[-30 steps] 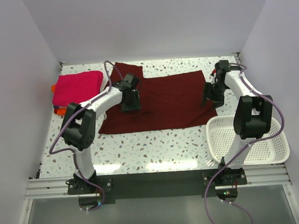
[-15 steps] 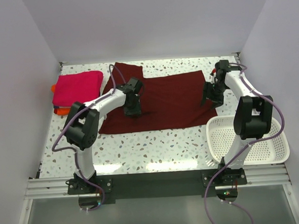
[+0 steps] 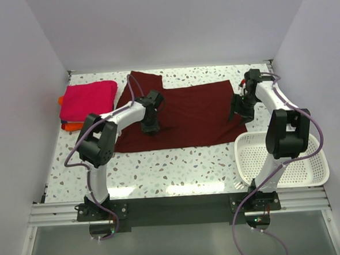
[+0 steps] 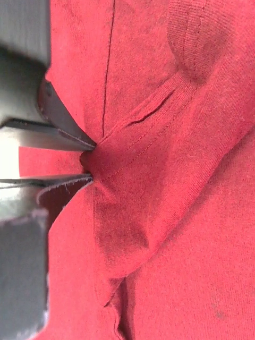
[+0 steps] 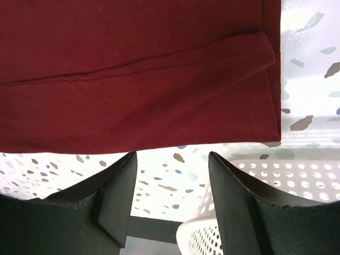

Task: Fold and stack the t-shirts
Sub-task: Fold the tshirt

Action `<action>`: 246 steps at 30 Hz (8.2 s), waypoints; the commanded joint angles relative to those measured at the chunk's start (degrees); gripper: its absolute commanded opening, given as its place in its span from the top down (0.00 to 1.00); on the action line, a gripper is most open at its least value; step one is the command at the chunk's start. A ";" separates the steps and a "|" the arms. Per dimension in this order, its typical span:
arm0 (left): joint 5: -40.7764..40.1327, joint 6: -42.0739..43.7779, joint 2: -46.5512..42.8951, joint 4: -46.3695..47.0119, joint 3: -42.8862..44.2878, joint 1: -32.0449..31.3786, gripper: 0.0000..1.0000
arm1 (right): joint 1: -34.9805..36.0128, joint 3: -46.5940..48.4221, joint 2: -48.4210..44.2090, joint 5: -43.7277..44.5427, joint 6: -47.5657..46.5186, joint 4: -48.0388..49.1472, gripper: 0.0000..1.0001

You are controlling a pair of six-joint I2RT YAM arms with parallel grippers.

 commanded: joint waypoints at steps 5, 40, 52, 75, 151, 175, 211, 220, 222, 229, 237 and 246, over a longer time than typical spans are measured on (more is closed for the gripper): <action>-2.52 1.71 1.95 0.10 3.69 0.00 0.86 | 0.22 -0.87 -2.97 -0.99 0.44 0.52 0.41; -2.78 18.93 16.54 -2.80 30.85 -0.26 1.00 | 0.22 -0.69 -1.83 -0.99 0.26 -1.24 0.41; -0.76 21.66 19.18 -0.26 33.93 -0.44 0.97 | 0.22 0.54 -1.21 1.91 1.40 -2.12 0.41; -0.76 11.30 -1.37 7.74 12.24 0.18 0.00 | 0.13 19.26 17.07 12.54 -0.27 -2.91 0.47; -0.85 3.21 -4.02 12.40 -4.92 8.00 0.00 | -2.33 23.31 17.60 14.22 -0.18 -2.74 0.50; 0.47 2.33 -7.89 12.49 -6.59 6.68 0.00 | -2.24 10.22 9.34 3.67 1.14 4.82 0.63; 2.05 3.12 -8.85 14.86 -12.21 6.33 0.00 | -1.89 -9.75 5.30 10.27 2.54 1.05 0.68; 1.97 6.63 -10.34 13.20 -7.83 5.54 0.00 | -1.98 3.94 1.07 6.75 -0.70 -3.44 0.63; 1.79 7.77 -10.61 12.93 -6.60 4.84 0.00 | -2.07 6.15 2.03 4.21 -1.93 -2.22 0.62; 3.72 8.39 -10.08 12.40 -2.02 0.80 0.00 | -2.07 12.49 9.50 -2.04 -6.24 -0.45 0.62; 8.47 9.09 -9.65 14.77 -2.72 -2.46 0.00 | -1.98 10.03 12.85 -5.20 -9.32 3.77 0.64; 12.16 8.57 -9.03 15.74 -4.13 -4.22 0.00 | -2.07 7.84 13.64 -3.45 -11.08 5.52 0.65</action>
